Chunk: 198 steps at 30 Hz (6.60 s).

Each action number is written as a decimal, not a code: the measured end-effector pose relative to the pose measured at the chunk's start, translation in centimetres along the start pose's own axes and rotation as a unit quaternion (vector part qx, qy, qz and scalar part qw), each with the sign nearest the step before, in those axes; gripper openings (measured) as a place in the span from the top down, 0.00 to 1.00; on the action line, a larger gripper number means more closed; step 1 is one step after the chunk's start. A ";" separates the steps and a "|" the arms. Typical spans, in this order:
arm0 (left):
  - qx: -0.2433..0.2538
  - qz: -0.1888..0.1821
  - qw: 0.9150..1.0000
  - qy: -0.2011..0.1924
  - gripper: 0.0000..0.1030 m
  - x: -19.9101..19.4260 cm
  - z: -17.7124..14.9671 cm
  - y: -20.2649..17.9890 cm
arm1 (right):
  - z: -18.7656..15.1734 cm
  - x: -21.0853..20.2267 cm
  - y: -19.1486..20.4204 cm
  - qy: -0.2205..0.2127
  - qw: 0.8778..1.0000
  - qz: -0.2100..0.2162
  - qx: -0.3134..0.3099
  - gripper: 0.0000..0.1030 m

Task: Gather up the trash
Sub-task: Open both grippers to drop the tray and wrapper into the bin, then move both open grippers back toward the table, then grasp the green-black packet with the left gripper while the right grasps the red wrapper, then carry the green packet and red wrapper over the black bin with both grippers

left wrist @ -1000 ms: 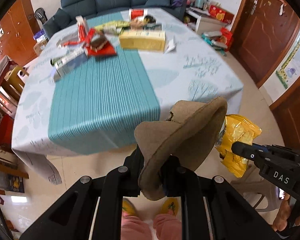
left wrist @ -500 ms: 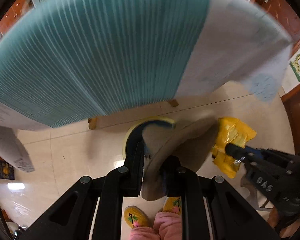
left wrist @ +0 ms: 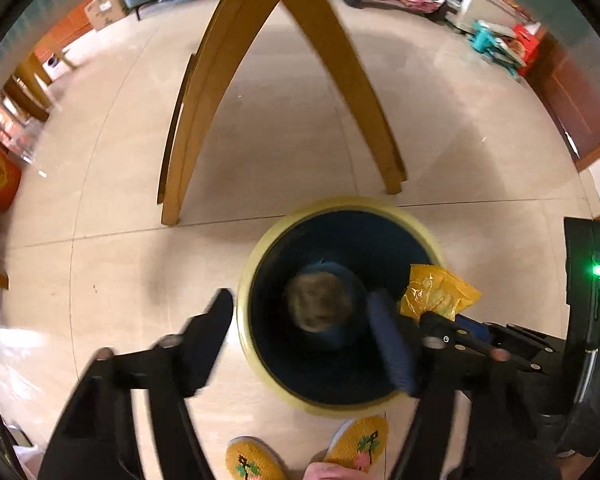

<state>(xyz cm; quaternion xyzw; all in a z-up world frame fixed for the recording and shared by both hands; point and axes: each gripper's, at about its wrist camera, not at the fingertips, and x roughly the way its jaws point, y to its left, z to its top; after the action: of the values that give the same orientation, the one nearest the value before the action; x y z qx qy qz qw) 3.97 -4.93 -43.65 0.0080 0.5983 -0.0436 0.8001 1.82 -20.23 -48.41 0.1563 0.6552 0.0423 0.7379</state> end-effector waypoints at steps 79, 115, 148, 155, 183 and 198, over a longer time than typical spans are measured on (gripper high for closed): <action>0.168 -0.050 0.981 -0.078 0.19 -40.3 30.2 16.2 | 19.7 -39.1 28.4 -0.165 0.978 0.025 -0.122 0.40; 0.296 -0.069 0.949 0.085 0.83 -20.7 40.5 17.3 | 25.3 -29.4 28.8 -0.121 0.991 -0.033 -0.045 0.92; 0.249 -0.147 0.957 -0.023 0.84 -38.5 27.3 8.6 | 12.7 -43.7 22.7 -0.194 0.978 0.067 -0.032 0.93; 0.181 -0.125 0.975 -0.029 0.84 -38.7 20.8 3.3 | 8.3 -44.0 15.9 -0.174 0.977 0.106 -0.069 0.93; 0.109 -0.051 0.992 0.033 0.84 -21.0 4.6 -3.0 | 0.8 -26.4 4.1 -0.095 0.989 0.111 -0.035 0.93; 0.105 -0.047 0.992 0.046 0.83 -4.7 1.2 -1.9 | 0.8 -8.9 1.5 -0.057 0.995 0.087 0.000 0.93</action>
<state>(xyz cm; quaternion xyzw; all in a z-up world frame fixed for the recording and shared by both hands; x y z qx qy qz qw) 3.65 -6.58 -38.71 0.0658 0.6263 -0.1431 0.7635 1.56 -21.34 -39.43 0.2153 0.5957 0.0973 0.7677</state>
